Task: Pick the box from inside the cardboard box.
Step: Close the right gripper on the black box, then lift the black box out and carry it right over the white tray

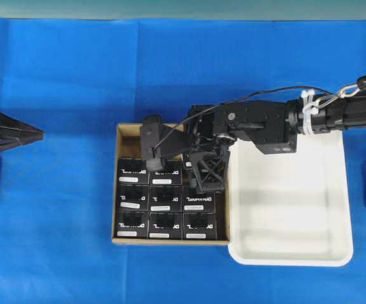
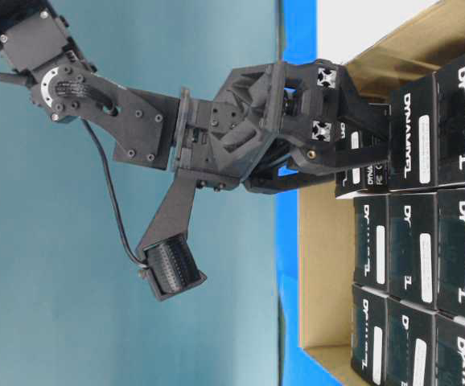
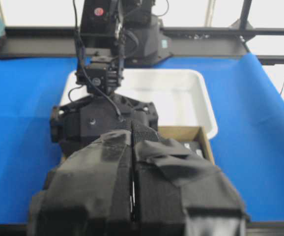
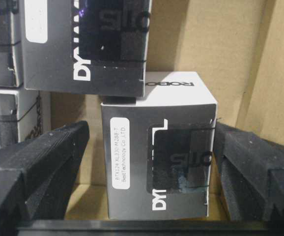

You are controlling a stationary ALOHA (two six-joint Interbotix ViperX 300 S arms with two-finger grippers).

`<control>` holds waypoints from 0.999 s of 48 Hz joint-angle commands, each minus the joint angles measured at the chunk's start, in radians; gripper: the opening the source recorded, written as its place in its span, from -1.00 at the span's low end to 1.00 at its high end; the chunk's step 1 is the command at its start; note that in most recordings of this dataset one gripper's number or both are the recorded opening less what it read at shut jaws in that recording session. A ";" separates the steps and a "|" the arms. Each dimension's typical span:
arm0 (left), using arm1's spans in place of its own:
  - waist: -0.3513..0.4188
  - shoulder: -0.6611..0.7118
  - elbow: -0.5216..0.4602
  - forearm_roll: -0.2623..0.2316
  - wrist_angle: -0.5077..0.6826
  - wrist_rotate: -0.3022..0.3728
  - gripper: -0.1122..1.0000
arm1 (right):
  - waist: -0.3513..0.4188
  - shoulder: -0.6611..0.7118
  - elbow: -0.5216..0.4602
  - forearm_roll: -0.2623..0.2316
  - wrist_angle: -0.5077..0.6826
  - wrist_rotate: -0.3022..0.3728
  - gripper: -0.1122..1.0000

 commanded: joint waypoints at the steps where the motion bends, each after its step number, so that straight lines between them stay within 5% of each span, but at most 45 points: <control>1: 0.000 0.009 -0.029 0.002 -0.005 0.000 -0.89 | -0.002 0.002 -0.003 0.003 -0.008 -0.002 0.96; 20: 0.000 0.009 -0.031 0.002 -0.005 0.000 -0.89 | -0.011 0.003 -0.002 0.003 -0.012 -0.005 0.90; 31: 0.002 0.009 -0.029 0.002 -0.005 0.000 -0.89 | -0.009 0.002 -0.003 0.003 -0.028 -0.003 0.31; 48: 0.003 0.008 -0.029 0.002 -0.005 0.000 -0.89 | -0.012 -0.052 -0.051 0.003 0.044 0.011 0.30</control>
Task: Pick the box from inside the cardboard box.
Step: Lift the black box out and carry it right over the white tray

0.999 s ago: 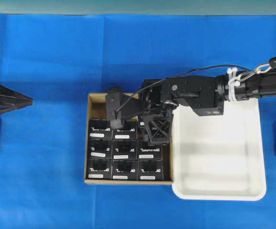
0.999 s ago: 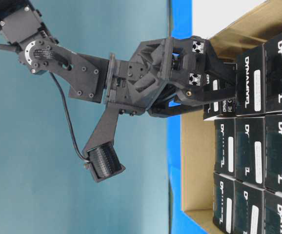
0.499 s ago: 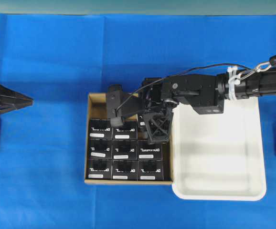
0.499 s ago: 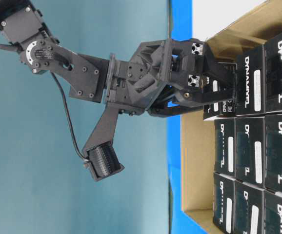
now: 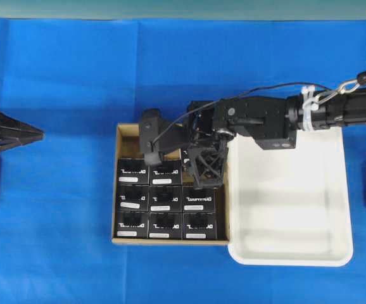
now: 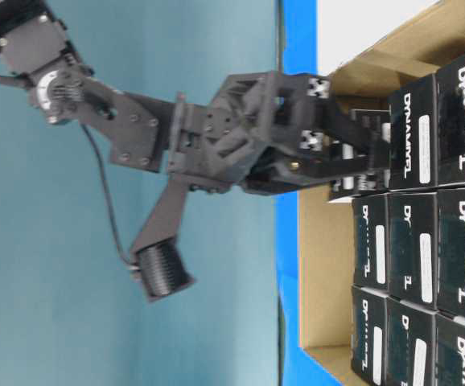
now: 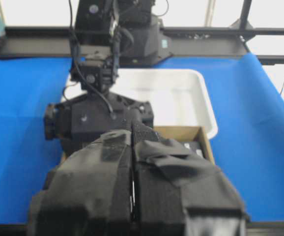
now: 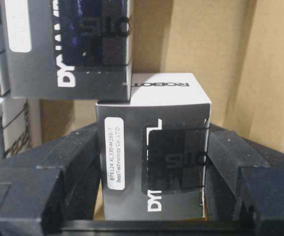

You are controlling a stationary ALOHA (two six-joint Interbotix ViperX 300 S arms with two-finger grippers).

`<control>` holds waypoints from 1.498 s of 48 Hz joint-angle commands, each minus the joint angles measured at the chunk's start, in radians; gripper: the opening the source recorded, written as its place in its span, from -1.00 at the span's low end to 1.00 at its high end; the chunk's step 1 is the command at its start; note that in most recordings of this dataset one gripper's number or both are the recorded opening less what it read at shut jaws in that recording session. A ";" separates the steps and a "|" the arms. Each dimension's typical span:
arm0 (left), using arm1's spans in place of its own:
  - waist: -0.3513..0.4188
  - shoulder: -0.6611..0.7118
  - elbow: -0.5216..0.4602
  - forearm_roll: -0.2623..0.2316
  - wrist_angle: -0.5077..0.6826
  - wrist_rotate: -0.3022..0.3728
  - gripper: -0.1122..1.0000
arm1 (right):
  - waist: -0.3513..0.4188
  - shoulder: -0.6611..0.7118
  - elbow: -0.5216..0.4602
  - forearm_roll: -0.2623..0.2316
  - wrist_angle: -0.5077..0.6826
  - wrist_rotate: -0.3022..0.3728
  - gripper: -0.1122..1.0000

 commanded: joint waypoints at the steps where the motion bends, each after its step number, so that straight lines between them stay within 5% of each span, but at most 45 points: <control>1: 0.005 0.009 -0.029 0.002 -0.005 0.002 -0.89 | -0.002 -0.037 -0.034 0.003 0.031 0.002 0.30; 21: 0.002 0.009 -0.029 0.002 -0.005 0.000 -0.89 | -0.058 -0.241 -0.095 0.003 0.227 0.005 0.30; 39: -0.005 0.006 -0.031 0.002 -0.005 -0.009 -0.90 | -0.107 -0.393 0.066 0.000 0.336 0.003 0.30; 51: -0.009 0.006 -0.032 0.002 -0.005 -0.018 -0.89 | -0.106 -0.439 0.224 -0.002 0.275 0.005 0.30; 72: 0.000 0.006 -0.031 0.002 -0.005 -0.011 -0.90 | -0.107 -0.385 0.408 -0.002 -0.038 -0.006 0.30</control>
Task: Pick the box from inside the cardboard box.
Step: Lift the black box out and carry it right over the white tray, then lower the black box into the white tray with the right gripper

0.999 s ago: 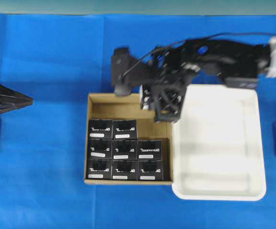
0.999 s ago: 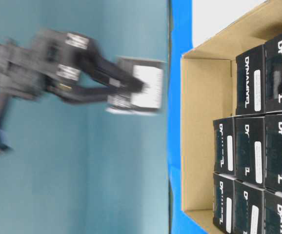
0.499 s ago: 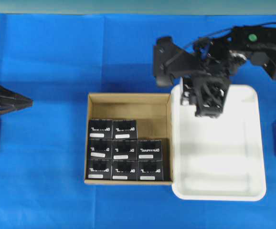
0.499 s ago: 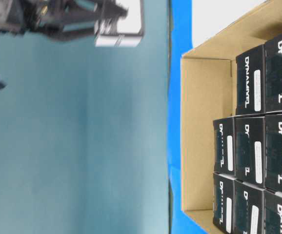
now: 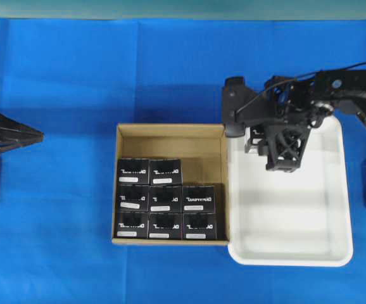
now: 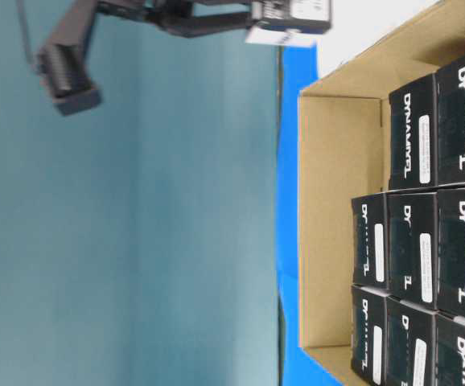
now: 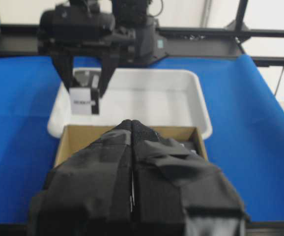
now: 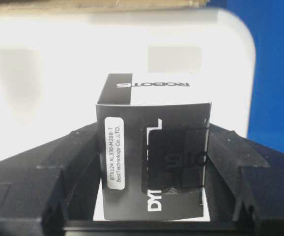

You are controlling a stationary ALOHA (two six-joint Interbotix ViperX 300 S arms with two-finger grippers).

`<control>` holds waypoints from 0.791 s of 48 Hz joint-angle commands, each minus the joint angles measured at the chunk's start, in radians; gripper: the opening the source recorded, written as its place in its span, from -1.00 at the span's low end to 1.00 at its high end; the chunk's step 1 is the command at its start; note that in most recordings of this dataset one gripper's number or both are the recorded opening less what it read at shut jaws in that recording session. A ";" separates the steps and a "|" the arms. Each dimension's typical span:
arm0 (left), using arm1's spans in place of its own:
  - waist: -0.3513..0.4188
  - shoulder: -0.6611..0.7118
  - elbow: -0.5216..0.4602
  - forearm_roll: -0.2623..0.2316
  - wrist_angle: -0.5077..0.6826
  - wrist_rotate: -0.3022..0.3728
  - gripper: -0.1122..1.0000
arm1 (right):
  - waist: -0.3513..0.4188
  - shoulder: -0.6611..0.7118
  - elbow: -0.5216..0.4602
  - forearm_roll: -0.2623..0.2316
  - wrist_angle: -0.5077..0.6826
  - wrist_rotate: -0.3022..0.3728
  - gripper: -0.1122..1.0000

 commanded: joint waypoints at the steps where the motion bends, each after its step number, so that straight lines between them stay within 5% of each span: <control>1: 0.011 0.008 -0.031 0.002 -0.005 0.002 -0.90 | 0.002 0.028 0.009 -0.002 -0.041 -0.005 0.30; 38: 0.017 0.017 -0.032 0.002 -0.005 0.000 -0.90 | -0.021 0.126 0.034 -0.003 -0.150 -0.008 0.30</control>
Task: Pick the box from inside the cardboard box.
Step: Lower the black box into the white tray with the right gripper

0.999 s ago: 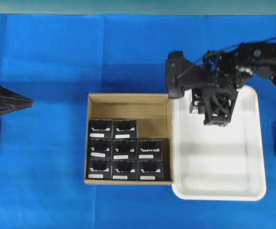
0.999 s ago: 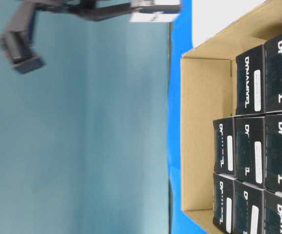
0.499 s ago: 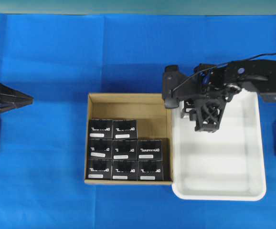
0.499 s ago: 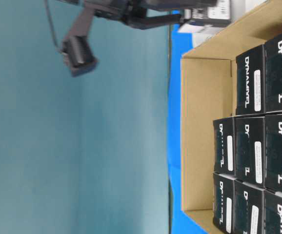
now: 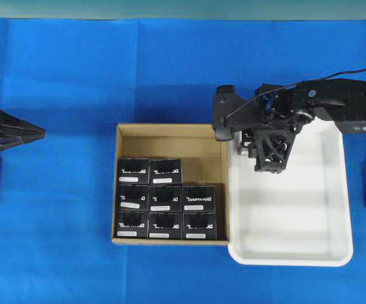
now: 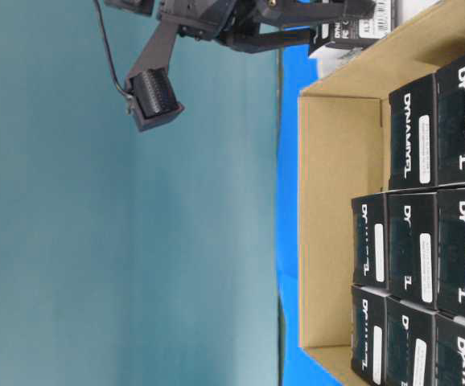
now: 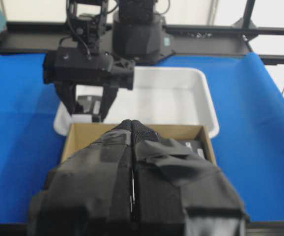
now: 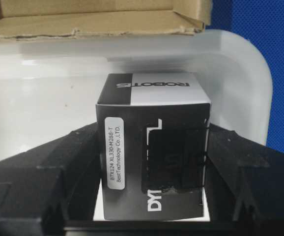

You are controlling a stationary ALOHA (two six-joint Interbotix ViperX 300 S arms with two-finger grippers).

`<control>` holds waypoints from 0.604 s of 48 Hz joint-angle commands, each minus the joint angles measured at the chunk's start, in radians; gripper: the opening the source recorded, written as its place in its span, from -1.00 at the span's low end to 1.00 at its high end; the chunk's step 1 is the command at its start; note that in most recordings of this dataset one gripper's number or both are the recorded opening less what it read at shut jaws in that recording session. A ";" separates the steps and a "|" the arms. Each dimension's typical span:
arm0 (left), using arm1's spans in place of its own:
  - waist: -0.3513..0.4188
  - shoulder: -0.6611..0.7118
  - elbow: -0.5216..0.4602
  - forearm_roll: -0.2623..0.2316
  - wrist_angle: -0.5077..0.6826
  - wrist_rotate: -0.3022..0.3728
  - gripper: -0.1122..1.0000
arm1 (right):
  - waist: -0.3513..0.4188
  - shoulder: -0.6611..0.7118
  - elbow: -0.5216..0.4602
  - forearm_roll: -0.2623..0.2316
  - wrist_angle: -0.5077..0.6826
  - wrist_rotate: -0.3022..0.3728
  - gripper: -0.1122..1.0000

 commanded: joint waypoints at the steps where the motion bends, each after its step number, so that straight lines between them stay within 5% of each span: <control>1: 0.000 0.009 -0.031 0.003 -0.003 0.003 -0.90 | 0.003 0.003 -0.005 0.000 -0.006 -0.003 0.30; 14: 0.002 0.011 -0.031 0.003 -0.005 0.003 -0.90 | 0.003 0.003 -0.002 0.000 -0.006 0.000 0.30; 22: 0.002 0.009 -0.032 0.003 -0.005 0.002 -0.90 | 0.003 0.003 -0.002 0.000 -0.032 0.002 0.91; 29: 0.000 0.003 -0.037 0.003 -0.011 0.003 -0.90 | 0.006 0.003 -0.003 0.000 -0.084 0.009 0.94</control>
